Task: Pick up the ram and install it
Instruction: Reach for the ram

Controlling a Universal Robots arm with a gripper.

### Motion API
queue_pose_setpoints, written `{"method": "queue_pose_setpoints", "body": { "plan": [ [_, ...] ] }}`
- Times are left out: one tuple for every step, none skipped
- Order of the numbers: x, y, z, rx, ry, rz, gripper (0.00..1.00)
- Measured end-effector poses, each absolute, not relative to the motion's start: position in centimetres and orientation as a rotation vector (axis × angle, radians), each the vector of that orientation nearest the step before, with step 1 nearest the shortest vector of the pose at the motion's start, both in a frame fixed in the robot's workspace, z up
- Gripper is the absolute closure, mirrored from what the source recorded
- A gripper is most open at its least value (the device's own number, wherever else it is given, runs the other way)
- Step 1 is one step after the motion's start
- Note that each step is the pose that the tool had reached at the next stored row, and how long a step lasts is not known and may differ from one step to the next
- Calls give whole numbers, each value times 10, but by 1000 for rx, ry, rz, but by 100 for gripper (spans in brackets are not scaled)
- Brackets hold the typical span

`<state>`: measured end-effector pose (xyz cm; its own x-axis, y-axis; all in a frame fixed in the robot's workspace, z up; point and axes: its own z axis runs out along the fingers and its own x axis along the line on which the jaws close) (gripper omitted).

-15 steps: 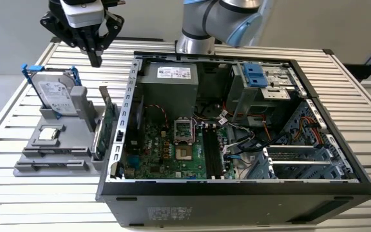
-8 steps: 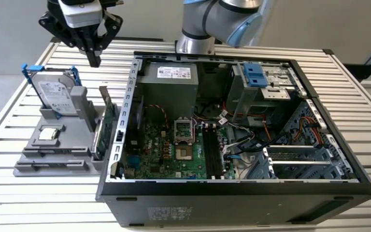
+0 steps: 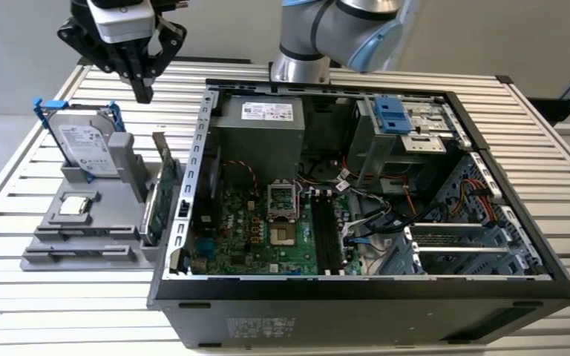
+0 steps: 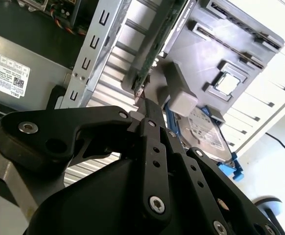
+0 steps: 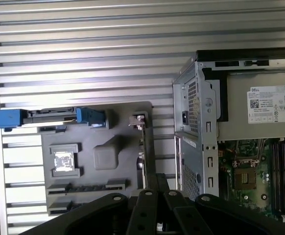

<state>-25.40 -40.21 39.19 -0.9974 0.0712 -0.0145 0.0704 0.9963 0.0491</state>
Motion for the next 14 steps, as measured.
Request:
{"method": "queue_pose_setpoints", "body": {
  "plan": [
    [-254, -402, 392, 111, 3123, 76, 100],
    [-255, -402, 392, 111, 3123, 76, 100],
    [-255, -402, 392, 111, 3123, 76, 100],
    [-255, -402, 392, 111, 3124, 76, 100],
    [-255, -402, 392, 111, 3124, 76, 100],
    [-256, -402, 392, 111, 3124, 76, 100],
    [-256, -402, 391, 111, 3125, 76, 100],
    [-256, -402, 391, 111, 3126, 76, 100],
    [-256, -402, 391, 111, 3126, 76, 100],
    [-256, -402, 391, 111, 3127, 76, 100],
    [-256, -402, 391, 111, 3127, 76, 100],
    [-256, -402, 391, 111, 3128, 76, 100],
    [-256, -402, 391, 111, 3128, 76, 100],
    [-256, -402, 391, 111, 3129, 76, 100]
  ]
}}
